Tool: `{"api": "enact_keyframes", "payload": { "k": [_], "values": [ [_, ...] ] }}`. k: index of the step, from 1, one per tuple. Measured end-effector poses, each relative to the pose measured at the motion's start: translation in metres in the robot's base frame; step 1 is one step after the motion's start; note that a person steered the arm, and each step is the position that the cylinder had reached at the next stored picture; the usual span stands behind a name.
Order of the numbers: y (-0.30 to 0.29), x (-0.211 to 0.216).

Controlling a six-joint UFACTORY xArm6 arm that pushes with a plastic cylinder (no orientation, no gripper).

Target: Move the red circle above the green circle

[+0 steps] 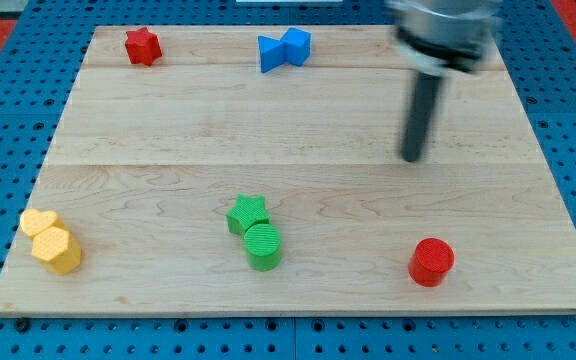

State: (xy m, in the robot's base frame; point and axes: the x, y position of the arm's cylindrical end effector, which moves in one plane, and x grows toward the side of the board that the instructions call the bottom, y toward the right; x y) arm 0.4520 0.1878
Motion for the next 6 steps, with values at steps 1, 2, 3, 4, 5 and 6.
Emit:
{"api": "enact_keyframes", "payload": {
  "k": [1,2,3,4,5,6],
  "values": [
    [0.072,0.098],
    [0.047,0.151],
    [-0.026,0.136],
    [-0.121,0.096],
    [-0.181,0.066],
    [-0.146,0.104]
  ]
}}
